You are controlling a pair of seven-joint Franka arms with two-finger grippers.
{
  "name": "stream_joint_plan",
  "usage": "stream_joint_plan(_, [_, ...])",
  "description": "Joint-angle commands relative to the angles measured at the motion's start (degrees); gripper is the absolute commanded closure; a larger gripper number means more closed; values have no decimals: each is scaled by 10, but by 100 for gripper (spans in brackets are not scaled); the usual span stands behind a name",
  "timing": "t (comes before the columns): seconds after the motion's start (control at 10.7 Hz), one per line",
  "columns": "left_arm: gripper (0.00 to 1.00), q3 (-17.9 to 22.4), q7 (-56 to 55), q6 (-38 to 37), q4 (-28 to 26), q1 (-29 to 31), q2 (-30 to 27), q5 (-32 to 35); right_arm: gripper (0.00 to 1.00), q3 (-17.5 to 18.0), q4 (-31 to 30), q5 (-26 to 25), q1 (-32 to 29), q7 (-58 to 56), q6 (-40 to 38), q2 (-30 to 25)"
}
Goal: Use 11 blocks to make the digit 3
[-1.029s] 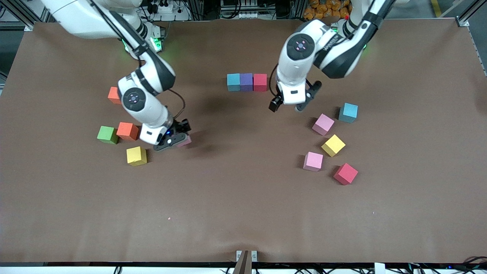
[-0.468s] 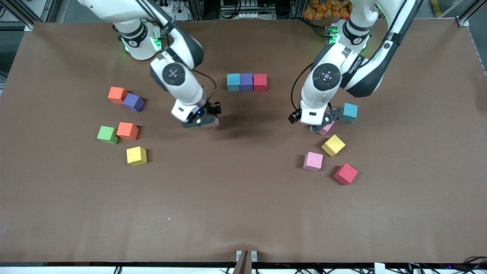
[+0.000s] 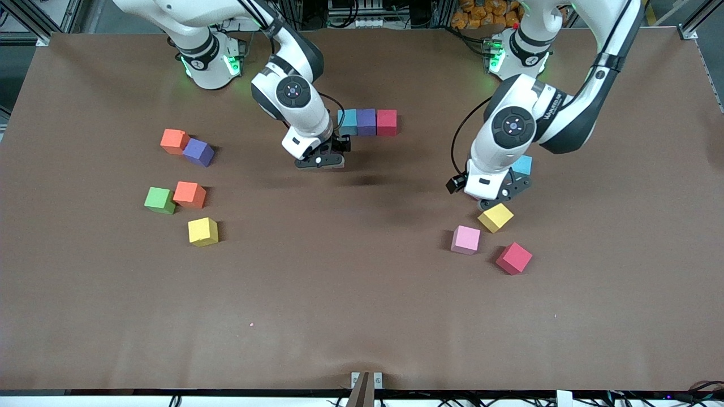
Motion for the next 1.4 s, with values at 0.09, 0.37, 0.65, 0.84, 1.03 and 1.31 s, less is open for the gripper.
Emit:
stream_joint_plan(0.09, [0,-7,29,-10,65,19,44,14,77,-4,1,8,22,22,51,44])
stream_joint_plan(0.37, [0,-7,89,-9,77,48,67,41,77,-3,0,7,38,33,57,40])
stream_joint_plan(0.65, [0,-7,122,-9,91,57,80,60,77,-3,-7,7,52,43,57,37])
stream_joint_plan(0.84, [0,-6,140,-7,91,74,98,67,77,-4,-15,7,60,43,57,35])
stream_joint_plan(1.03, [0,12,169,4,88,75,112,72,77,-4,-16,7,65,48,57,34])
stream_joint_plan(1.31, [0,13,174,11,83,74,124,79,77,-4,-17,7,68,52,55,34])
